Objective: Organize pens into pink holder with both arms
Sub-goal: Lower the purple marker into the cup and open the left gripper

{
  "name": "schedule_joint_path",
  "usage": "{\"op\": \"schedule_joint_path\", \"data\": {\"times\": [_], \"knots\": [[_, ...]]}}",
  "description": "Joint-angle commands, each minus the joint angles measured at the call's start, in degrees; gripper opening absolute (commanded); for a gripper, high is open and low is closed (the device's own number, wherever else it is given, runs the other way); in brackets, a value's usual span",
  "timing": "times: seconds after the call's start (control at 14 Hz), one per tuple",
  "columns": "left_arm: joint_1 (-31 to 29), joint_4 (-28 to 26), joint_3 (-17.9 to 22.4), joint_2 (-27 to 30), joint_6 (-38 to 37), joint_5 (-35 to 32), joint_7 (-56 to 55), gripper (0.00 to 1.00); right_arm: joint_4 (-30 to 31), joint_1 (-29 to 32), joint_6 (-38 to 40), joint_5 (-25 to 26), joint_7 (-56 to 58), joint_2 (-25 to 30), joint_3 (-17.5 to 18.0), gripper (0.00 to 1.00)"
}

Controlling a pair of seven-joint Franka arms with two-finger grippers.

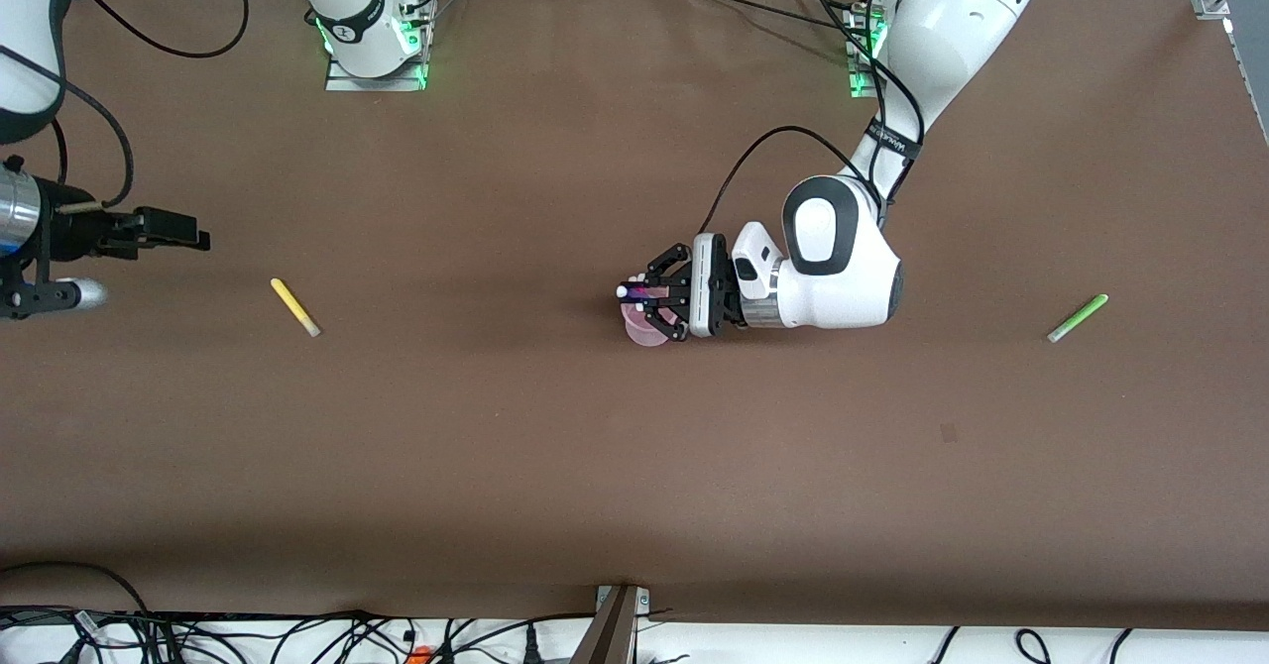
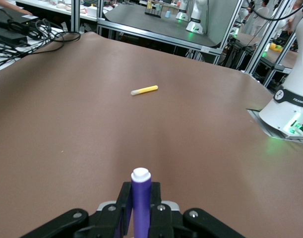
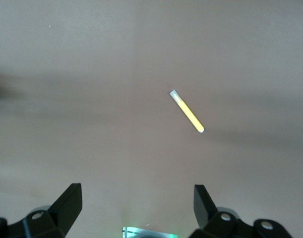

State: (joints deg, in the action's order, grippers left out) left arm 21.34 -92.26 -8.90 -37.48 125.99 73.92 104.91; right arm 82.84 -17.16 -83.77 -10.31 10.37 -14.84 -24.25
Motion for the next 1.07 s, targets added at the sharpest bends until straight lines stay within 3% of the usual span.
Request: {"op": "schedule_joint_path", "data": {"times": [0.0,0.29,0.5,0.86,1.0], "knots": [[1.42,-5.71,0.20,2.14,3.63,1.83,1.88,0.99,4.25,-2.43,-2.10,5.72,-6.22,4.82,1.31,0.99],[1.60,-9.08,-1.21,8.55,8.48,1.22,0.13,1.00,5.13,-2.70,-3.94,6.44,-6.50,5.44,1.32,0.99],[1.34,-9.96,-0.86,10.93,8.21,0.35,-10.91,1.00,8.46,-2.79,-7.28,6.53,-6.50,7.80,1.32,0.99],[1.25,-9.78,-0.59,10.94,8.48,-7.37,-29.28,1.00,8.47,-3.14,-7.46,6.62,-9.05,7.63,1.40,0.99],[0.73,-9.52,-0.33,11.20,8.48,-13.51,-38.85,1.00,8.47,-3.75,-7.46,6.71,-10.27,7.55,1.40,0.99]]}}
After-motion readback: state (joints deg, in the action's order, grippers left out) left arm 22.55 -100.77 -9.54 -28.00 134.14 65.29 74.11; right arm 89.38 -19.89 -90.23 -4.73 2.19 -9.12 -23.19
